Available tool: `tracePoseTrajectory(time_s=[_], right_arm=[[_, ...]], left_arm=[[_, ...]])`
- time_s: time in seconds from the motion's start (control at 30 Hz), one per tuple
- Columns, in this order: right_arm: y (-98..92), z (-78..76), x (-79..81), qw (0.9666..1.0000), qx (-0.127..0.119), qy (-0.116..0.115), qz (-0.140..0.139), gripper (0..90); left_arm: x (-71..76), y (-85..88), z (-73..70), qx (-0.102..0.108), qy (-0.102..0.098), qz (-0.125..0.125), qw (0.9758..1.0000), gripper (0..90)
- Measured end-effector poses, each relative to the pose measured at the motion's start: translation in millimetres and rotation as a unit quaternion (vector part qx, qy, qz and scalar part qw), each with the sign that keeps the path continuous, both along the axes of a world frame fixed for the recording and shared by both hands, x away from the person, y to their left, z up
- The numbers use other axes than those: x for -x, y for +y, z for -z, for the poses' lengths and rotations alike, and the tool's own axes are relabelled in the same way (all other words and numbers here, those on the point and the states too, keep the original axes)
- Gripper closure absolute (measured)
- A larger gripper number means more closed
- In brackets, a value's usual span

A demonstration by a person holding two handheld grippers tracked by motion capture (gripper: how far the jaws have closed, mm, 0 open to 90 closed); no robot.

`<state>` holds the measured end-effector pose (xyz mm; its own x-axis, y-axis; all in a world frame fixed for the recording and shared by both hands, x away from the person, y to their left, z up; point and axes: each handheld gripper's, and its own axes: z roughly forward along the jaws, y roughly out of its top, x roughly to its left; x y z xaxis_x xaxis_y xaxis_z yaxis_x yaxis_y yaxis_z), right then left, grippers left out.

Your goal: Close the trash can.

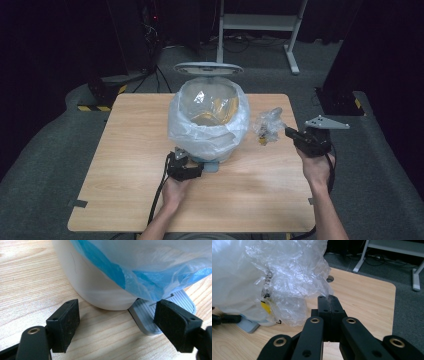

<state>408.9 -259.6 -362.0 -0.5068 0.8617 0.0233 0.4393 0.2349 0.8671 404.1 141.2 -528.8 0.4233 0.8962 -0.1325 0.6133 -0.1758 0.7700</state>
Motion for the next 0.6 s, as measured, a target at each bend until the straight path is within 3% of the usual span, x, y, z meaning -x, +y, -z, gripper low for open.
tracePoseTrajectory(time_s=[0.3, 0.6], right_arm=[[0.4, -32.6, 0.0, 0.9997, -0.009, -0.021, -0.007, 90.0], [27.9, -68.4, -9.8, 0.998, -0.009, -0.045, -0.045, 90.0]], left_arm=[[-0.1, 0.1, 0.1, 0.001, 0.0, 0.001, 1.0, 20.7], [0.0, -0.2, -0.1, -0.001, -0.001, 0.0, 1.0, 20.7]])
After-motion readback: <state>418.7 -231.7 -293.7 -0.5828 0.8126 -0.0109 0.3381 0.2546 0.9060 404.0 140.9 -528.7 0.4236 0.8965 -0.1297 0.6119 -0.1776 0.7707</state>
